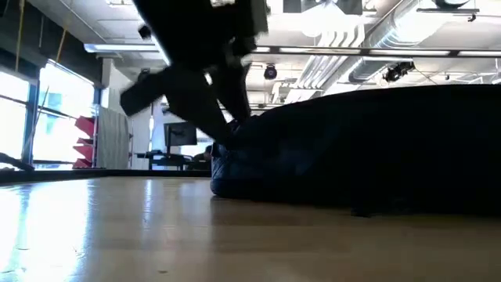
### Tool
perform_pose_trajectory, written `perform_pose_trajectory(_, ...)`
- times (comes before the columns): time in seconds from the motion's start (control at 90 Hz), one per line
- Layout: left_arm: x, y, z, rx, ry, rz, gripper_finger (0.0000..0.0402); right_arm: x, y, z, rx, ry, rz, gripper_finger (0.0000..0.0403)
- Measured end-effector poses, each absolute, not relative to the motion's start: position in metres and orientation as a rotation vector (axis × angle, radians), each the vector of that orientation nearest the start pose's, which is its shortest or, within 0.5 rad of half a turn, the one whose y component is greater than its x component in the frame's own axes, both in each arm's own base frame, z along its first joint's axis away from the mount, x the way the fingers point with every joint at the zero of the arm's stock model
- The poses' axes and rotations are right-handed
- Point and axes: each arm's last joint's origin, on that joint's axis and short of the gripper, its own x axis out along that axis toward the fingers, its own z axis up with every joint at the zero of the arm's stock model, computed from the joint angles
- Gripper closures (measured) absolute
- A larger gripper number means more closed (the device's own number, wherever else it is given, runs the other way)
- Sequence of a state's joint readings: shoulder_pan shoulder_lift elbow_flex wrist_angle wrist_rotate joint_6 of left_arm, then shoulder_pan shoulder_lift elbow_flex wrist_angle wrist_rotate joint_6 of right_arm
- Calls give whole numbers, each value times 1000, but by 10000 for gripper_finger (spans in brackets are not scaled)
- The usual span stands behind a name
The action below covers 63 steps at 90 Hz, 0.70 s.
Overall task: Unpack backpack
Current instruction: Close the backpack
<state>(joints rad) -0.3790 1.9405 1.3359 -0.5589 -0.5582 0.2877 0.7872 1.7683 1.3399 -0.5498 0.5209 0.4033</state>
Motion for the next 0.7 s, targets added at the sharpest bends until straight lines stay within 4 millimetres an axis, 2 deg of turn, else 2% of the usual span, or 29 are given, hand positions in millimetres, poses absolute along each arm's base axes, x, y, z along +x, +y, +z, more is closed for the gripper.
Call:
perform_pose_trajectory(0.167, 370, -126, 160, 811, 1100, 62, 301, 272, 253, 238, -208, 801, 80, 265)
perform_pose_trajectory(0.322, 364, -136, 165, 836, 1082, 55, 387, 273, 252, 238, -217, 782, 43, 265)
perform_pose_trajectory(0.533, 354, -160, 187, 758, 946, 103, 397, 281, 255, 222, -424, 726, -51, 265)
perform_pose_trajectory(0.7, 359, -177, 193, 661, 807, 109, 400, 301, 260, 200, -518, 687, -34, 265)
